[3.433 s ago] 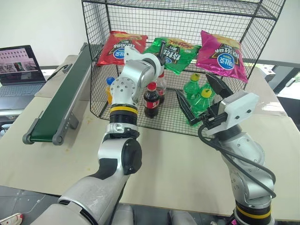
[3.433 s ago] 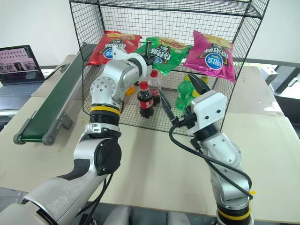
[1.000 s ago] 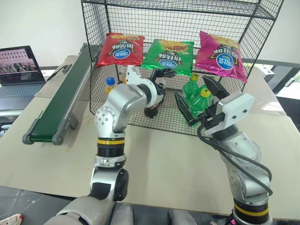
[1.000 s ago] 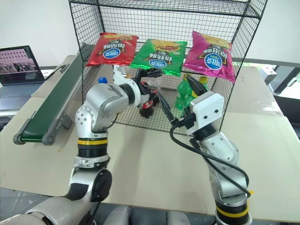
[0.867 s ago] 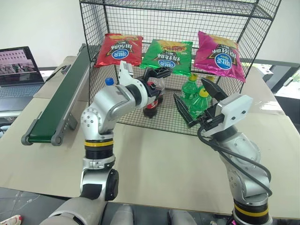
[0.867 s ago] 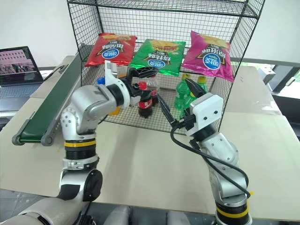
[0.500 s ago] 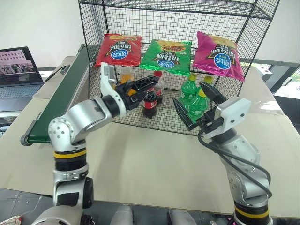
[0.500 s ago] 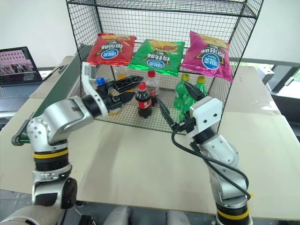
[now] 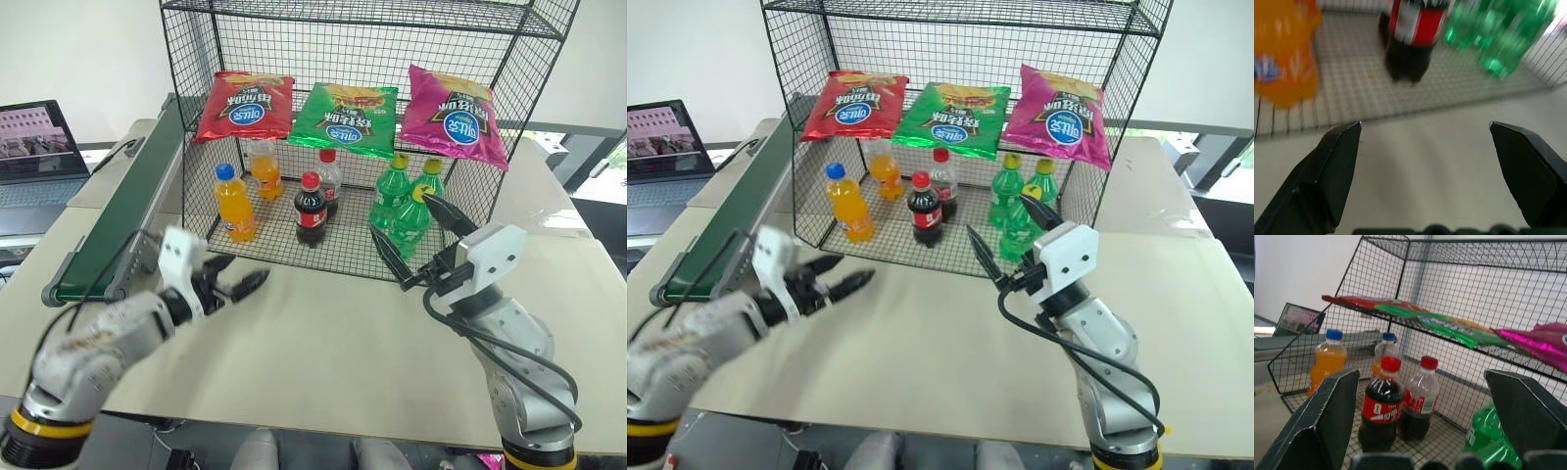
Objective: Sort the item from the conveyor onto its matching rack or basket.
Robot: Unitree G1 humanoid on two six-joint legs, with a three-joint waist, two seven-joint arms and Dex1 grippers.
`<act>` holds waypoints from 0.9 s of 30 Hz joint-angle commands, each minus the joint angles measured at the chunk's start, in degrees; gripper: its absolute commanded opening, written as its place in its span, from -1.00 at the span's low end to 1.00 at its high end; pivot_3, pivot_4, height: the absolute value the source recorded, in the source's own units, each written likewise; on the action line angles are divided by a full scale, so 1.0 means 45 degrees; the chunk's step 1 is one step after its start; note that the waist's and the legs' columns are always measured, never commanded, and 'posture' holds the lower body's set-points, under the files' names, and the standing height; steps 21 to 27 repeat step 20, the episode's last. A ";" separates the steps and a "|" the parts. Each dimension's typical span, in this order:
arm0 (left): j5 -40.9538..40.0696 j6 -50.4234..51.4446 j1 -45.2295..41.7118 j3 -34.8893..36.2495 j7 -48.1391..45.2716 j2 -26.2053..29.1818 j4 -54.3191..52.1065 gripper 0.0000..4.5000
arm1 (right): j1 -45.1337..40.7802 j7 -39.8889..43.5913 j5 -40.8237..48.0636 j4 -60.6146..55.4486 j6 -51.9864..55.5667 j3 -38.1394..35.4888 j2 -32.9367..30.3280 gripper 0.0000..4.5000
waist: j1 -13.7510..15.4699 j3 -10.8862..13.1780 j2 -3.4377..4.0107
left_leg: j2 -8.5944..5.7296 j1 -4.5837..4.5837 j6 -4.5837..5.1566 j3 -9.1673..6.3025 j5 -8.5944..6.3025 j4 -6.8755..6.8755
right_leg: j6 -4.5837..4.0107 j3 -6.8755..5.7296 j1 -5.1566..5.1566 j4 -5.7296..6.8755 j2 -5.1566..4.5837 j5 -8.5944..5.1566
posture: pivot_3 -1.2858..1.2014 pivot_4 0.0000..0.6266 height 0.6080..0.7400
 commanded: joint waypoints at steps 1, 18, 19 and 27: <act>0.2624 -0.1916 0.0368 -0.0257 -0.0288 -0.0475 0.0460 0.98 | 0.0777 -0.0264 -0.0079 -0.0465 -0.0247 -0.0267 0.0052 1.00 | -0.0007 0.0004 -0.0011 | 0.0000 -0.0001 0.0003 0.0000 -0.0002 0.0000 | 0.0001 0.0000 0.0002 -0.0001 0.0000 -0.0001 | 0.03 -0.52 1.00; 0.4935 -0.2983 -0.0467 -0.0193 -0.1455 -0.3104 0.2542 0.98 | 0.3076 -0.1083 -0.1037 0.0804 -0.0932 0.0206 0.0820 1.00 | -0.0128 0.0000 -0.0015 | 0.0007 -0.0005 0.0029 -0.0001 -0.0015 0.0019 | 0.0008 0.0002 0.0006 0.0021 0.0011 -0.0004 | 0.03 -0.52 1.00; 0.4801 -0.2879 -0.0506 -0.0183 -0.1692 -0.3199 0.2574 0.98 | 0.3085 -0.1083 -0.1040 0.0834 -0.0963 0.0195 0.0808 1.00 | -0.0129 0.0000 -0.0015 | 0.0007 -0.0004 0.0029 -0.0001 -0.0015 0.0019 | 0.0008 0.0002 0.0006 0.0021 0.0010 -0.0004 | 0.03 -0.52 1.00; 0.4904 -0.2830 -0.0520 -0.0206 -0.1785 -0.3208 0.2555 0.98 | 0.3086 -0.1087 -0.1032 0.0844 -0.0984 0.0173 0.0794 1.00 | -0.0129 0.0000 -0.0015 | 0.0008 -0.0005 0.0030 -0.0001 -0.0016 0.0019 | 0.0008 0.0002 0.0007 0.0022 0.0010 -0.0004 | 0.03 -0.52 1.00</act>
